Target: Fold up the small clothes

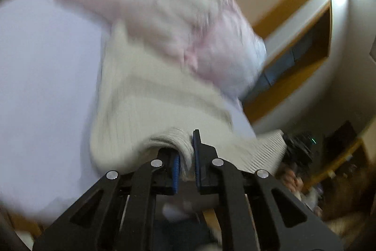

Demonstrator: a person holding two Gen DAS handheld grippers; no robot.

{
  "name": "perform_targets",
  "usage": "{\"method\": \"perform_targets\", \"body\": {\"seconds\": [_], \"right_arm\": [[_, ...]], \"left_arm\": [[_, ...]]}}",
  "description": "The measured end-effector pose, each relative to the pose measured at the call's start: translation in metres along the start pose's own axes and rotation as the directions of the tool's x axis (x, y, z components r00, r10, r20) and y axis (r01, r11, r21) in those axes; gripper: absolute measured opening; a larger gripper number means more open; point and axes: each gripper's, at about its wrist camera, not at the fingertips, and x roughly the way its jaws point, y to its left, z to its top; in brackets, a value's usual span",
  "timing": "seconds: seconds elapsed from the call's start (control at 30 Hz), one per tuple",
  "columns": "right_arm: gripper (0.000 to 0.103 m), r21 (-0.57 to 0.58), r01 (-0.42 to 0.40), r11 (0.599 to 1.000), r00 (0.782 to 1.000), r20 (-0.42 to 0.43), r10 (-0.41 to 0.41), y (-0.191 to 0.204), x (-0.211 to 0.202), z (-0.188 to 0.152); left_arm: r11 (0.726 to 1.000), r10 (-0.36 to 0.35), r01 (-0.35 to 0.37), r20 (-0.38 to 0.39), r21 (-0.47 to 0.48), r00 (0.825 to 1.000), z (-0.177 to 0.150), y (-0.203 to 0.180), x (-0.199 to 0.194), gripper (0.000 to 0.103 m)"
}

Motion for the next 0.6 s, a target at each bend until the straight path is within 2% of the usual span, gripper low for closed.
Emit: {"method": "perform_targets", "body": {"seconds": [0.07,0.1,0.17,0.23,0.3,0.33,0.4,0.43,0.47,0.5,0.53,0.57,0.6], "right_arm": [[0.007,-0.062,0.05,0.997,0.995,0.084,-0.045,0.001,0.025,0.046],[0.008,-0.056,0.071,0.996,0.992,0.11,-0.064,-0.005,0.036,0.061],[0.008,0.017,0.155,0.988,0.974,0.164,-0.156,-0.032,0.068,0.097],[0.008,0.137,0.25,0.959,0.951,0.154,-0.27,-0.07,0.108,0.121],[0.008,0.233,0.346,0.909,0.921,0.098,-0.376,-0.105,0.139,0.129],[0.008,0.27,0.413,0.87,0.896,0.047,-0.441,-0.126,0.156,0.129],[0.017,0.293,0.499,0.815,0.854,-0.011,-0.519,-0.144,0.175,0.126],[0.032,0.305,0.53,0.791,0.832,-0.006,-0.555,-0.149,0.178,0.125],[0.046,0.309,0.537,0.785,0.821,0.021,-0.571,-0.149,0.177,0.124],[0.078,0.308,0.549,0.777,0.8,0.076,-0.595,-0.145,0.17,0.123],[0.101,0.307,0.568,0.763,0.773,0.119,-0.623,-0.14,0.164,0.123],[0.101,0.306,0.583,0.753,0.748,0.16,-0.644,-0.134,0.157,0.123],[0.101,0.295,0.579,0.76,0.741,0.2,-0.641,-0.131,0.153,0.124]], "left_arm": [[0.998,0.063,-0.061,0.09,-0.022,0.994,0.047,0.003,0.022,0.009],[0.993,0.108,-0.103,0.115,-0.05,0.987,0.073,0.008,0.041,0.009],[0.977,0.214,-0.211,0.121,-0.034,0.969,0.115,0.016,0.092,0.009],[0.946,0.324,-0.325,0.097,-0.008,0.941,0.135,0.025,0.136,0.009],[0.926,0.378,-0.377,0.031,-0.029,0.925,0.14,0.045,0.17,0.009],[0.919,0.392,-0.392,0.001,-0.042,0.92,0.139,0.053,0.179,0.009],[0.916,0.395,-0.396,-0.035,-0.063,0.918,0.14,0.062,0.192,0.009],[0.92,0.386,-0.387,-0.035,-0.057,0.922,0.14,0.062,0.192,0.009],[0.923,0.381,-0.382,-0.031,-0.046,0.924,0.14,0.061,0.19,0.012],[0.919,0.392,-0.392,-0.021,-0.029,0.92,0.138,0.059,0.18,0.028],[0.914,0.406,-0.407,-0.006,-0.015,0.914,0.136,0.056,0.17,0.042],[0.905,0.426,-0.426,0.028,-0.005,0.904,0.134,0.052,0.156,0.07],[0.9,0.435,-0.435,0.056,-0.001,0.899,0.132,0.053,0.142,0.083]]}}
